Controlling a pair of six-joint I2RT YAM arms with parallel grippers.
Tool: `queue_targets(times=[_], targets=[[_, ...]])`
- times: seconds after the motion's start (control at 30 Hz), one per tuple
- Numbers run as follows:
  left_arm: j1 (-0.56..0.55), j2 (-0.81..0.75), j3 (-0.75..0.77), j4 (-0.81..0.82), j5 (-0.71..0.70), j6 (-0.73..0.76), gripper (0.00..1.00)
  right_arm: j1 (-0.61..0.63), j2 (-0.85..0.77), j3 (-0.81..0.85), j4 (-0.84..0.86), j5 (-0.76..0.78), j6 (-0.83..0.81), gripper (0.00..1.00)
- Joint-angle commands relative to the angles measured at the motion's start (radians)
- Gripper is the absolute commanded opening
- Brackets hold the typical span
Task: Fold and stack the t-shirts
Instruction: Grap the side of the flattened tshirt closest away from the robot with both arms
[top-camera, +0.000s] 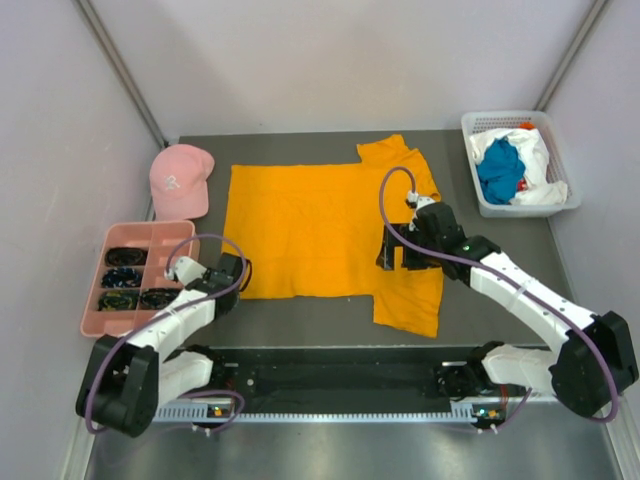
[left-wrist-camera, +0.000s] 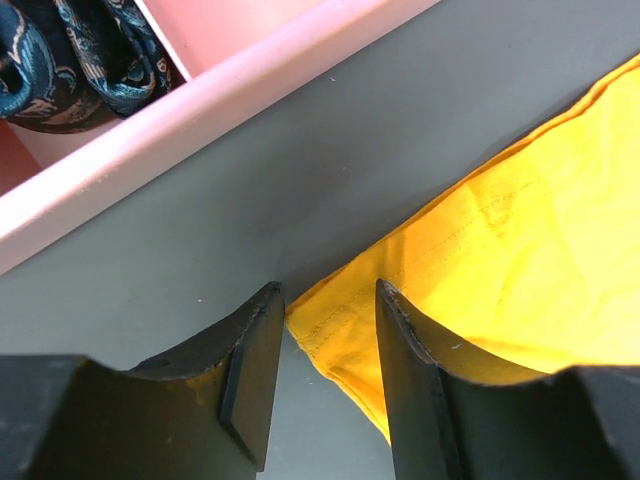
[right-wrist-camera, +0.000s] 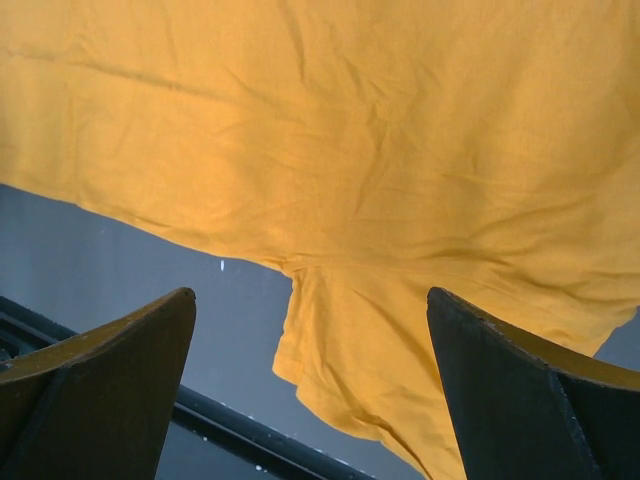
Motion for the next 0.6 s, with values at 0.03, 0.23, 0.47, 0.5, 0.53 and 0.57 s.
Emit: queue_targets(times=[0.03,0.23,0.47,0.5,0.53,0.57], targets=[[0.003,-0.023,-0.061,0.002,0.17,-0.048,0.47,0.011,0.008,0.06,0.012,0.001,-0.015,0.99],[0.003,-0.054,-0.053,-0.03,0.191,-0.036,0.47,0.013,0.009,0.062,0.017,0.0,-0.009,0.99],[0.003,-0.1,-0.039,-0.091,0.19,-0.025,0.46,0.011,0.013,0.059,0.029,-0.016,0.003,0.99],[0.003,-0.106,-0.038,-0.101,0.187,-0.027,0.46,0.011,0.014,0.057,0.027,-0.017,0.003,0.99],[0.003,-0.117,-0.036,-0.113,0.185,-0.027,0.42,0.011,0.014,0.057,0.033,-0.02,0.005,0.99],[0.003,-0.124,-0.035,-0.116,0.185,-0.027,0.38,0.011,0.013,0.056,0.033,-0.022,0.006,0.99]])
